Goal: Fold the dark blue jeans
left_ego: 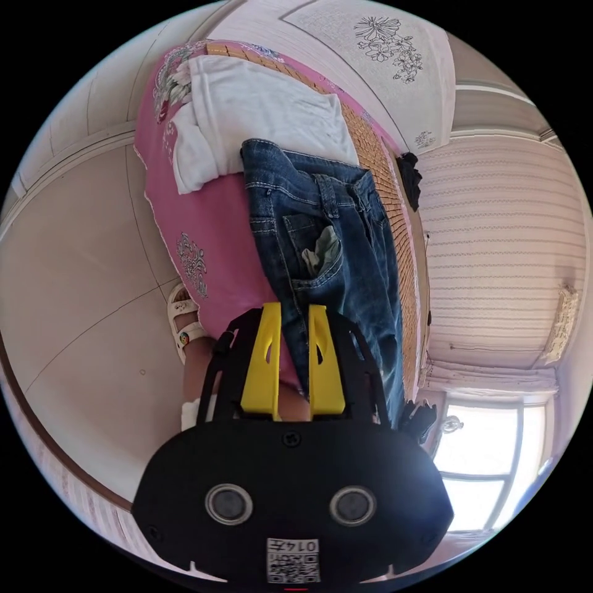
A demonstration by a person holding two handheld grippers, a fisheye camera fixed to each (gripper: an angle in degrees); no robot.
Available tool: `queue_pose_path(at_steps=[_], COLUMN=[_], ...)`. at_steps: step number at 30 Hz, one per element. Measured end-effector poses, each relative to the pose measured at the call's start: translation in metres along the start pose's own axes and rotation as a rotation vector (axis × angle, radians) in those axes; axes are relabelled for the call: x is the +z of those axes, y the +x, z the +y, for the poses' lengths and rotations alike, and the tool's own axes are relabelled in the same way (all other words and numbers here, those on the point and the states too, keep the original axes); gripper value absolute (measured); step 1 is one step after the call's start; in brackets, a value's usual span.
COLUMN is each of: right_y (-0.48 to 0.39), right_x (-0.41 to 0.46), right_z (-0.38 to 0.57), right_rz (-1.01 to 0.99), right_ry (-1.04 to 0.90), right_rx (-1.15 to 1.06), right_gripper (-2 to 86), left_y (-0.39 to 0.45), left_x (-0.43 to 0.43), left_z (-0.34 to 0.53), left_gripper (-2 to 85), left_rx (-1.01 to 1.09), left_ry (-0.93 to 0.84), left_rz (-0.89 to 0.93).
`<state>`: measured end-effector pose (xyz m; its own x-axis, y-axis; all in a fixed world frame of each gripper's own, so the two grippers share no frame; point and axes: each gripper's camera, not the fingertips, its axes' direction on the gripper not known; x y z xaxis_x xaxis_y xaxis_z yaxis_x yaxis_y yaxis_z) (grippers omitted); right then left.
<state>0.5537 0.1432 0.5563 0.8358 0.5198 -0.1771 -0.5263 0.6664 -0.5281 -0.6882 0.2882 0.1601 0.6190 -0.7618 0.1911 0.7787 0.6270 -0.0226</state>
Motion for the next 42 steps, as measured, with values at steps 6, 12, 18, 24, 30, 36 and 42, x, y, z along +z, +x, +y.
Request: queue_pose_path(at_steps=[6,12,18,24,30,36,42], right_y=[-0.012,-0.022,-0.035,-0.075,-0.154,-0.193,-0.171], right_x=[-0.013,-0.021,-0.047,-0.078,-0.111,-0.077,-0.013], right_z=[0.011,0.023,0.037,0.024,-0.067,-0.190,-0.164], right_rz=[0.021,0.045,0.103,0.132,0.158,0.108,0.193], right_ry=[-0.001,-0.005,0.047,0.182,0.329,0.285,0.169], right_rx=[-0.002,-0.005,-0.053,-0.185,-0.379,-0.133,-0.147], right_gripper=[2.2,1.8,0.6,0.0,0.5,8.9,12.1], left_y=[-0.018,-0.003,0.031,0.096,0.209,0.283,0.312], left_x=[-0.030,-0.016,-0.056,-0.092,-0.052,0.065,0.129], left_z=[0.009,0.008,0.027,0.048,0.012,-0.019,0.045], left_gripper=[10.8,3.2,-0.4,-0.6,0.4,5.9,5.1], left_rx=[-0.036,0.021,0.237,0.460,0.663,0.524,0.762], left_ry=[0.106,0.007,0.048,0.198,0.222,0.209,0.063], left_rz=[0.158,0.038,-0.006,0.000,0.033,-0.142,-0.264])
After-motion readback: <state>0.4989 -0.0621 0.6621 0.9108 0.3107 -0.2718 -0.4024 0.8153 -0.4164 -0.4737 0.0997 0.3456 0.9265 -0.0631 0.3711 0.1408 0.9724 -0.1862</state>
